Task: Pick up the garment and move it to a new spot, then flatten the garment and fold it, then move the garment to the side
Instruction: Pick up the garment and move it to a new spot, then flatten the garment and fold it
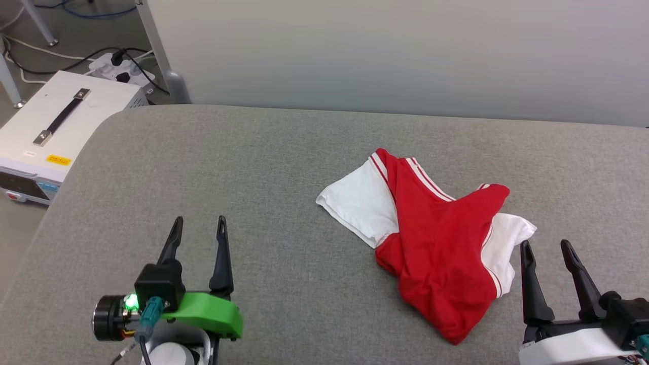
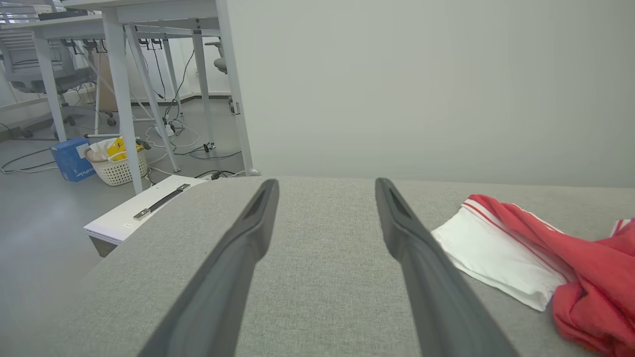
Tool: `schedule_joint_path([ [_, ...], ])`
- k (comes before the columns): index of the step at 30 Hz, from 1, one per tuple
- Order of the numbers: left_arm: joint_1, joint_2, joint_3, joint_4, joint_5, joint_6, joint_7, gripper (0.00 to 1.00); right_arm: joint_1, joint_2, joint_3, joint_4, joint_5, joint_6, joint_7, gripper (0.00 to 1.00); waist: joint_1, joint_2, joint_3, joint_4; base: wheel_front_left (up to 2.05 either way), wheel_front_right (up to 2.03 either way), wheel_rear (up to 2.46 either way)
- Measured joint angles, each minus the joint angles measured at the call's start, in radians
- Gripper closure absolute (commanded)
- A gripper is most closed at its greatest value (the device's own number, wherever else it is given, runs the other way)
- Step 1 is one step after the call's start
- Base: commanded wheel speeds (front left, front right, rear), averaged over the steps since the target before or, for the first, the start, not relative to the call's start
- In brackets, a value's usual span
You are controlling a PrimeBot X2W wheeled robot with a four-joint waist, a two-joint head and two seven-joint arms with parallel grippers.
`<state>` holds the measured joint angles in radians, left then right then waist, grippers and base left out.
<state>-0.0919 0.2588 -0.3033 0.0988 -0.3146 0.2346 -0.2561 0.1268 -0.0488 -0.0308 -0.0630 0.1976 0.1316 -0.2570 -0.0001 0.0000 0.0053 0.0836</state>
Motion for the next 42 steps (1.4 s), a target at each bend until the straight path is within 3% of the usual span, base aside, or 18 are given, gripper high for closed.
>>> schedule_joint_path([
  [10,0.122,-0.098,0.128,-0.001,0.098,-0.103,0.000,0.00,0.023,0.000,0.012,0.021,0.000,0.000,0.000,0.00,0.0000,0.0000,-0.024,0.001,0.00,0.00,0.00],
  [23,0.176,-0.169,0.221,0.016,0.184,-0.195,0.000,0.00,0.058,0.000,0.023,0.062,0.000,0.000,0.000,0.00,0.0000,0.0000,-0.041,-0.008,0.00,0.00,0.00],
  [36,0.176,-0.191,0.258,0.030,0.218,-0.235,0.000,0.00,0.058,0.000,0.024,0.072,0.000,0.000,0.000,0.00,0.0000,0.0000,-0.037,-0.020,0.00,0.00,0.00],
  [42,0.091,-0.178,0.268,0.075,0.230,-0.293,0.000,0.00,0.053,0.000,0.034,0.070,0.000,0.000,0.000,0.00,0.0000,0.0000,-0.018,-0.039,0.00,0.00,0.00],
])
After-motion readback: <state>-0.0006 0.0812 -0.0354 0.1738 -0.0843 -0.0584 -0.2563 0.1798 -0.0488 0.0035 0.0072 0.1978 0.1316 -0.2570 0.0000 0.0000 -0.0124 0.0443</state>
